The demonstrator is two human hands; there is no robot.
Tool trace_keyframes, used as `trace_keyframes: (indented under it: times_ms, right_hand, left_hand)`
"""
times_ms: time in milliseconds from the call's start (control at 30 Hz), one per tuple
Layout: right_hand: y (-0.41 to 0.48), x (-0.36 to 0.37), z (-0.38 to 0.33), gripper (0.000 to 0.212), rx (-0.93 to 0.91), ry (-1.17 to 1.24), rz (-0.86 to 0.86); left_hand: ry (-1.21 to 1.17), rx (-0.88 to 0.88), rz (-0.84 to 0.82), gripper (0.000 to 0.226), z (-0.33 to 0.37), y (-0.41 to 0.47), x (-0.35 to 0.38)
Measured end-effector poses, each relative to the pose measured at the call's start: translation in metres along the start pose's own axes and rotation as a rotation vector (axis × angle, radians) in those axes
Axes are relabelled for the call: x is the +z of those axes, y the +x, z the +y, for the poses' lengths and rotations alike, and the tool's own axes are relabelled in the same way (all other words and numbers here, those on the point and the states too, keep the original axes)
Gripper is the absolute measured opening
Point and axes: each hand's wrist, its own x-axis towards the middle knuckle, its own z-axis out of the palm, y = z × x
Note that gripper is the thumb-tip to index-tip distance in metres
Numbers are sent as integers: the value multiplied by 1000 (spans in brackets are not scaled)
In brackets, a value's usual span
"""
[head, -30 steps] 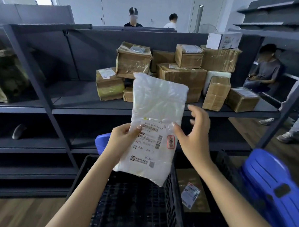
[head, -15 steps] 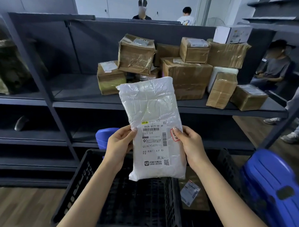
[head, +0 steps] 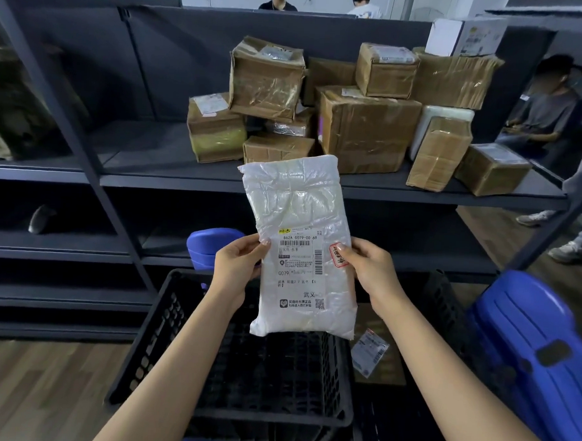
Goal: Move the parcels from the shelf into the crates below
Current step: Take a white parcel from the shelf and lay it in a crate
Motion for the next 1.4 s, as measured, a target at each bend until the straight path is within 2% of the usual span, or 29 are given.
trace_keyframes:
  times_ms: [233,467,633,900,1100,1233,1333,1400]
  right_hand:
    - [-3,28,42,17,49,-145,69]
    - [-7,61,97,18,95,-356,160]
    - [-7,75,144,15,194,-474,167]
    - [18,63,222,12,348,-669,108]
    - [28,55,281,16,476,-809,69]
    - [32,57,312,15,571,-885,-8]
    - [34,60,327,20,614,-977,-93]
    - [37,61,335,7,648,-1023,-135]
  left_hand:
    - [80,-77,5,11,-26,12,-35]
    - [192,-193,-40,13,-63,32,-74]
    - [264,-298,-40,20,-118,51,-91]
    - [387,-468,-80,16,-214,84,-88]
    - [491,-489,-133,12,-270,98,-87]
    - [548,-505,-175,6,-298,103,-92]
    - [607,-516,-208,10,-317,107,-95]
    - [702,-500,-248,14,-331,110,-95]
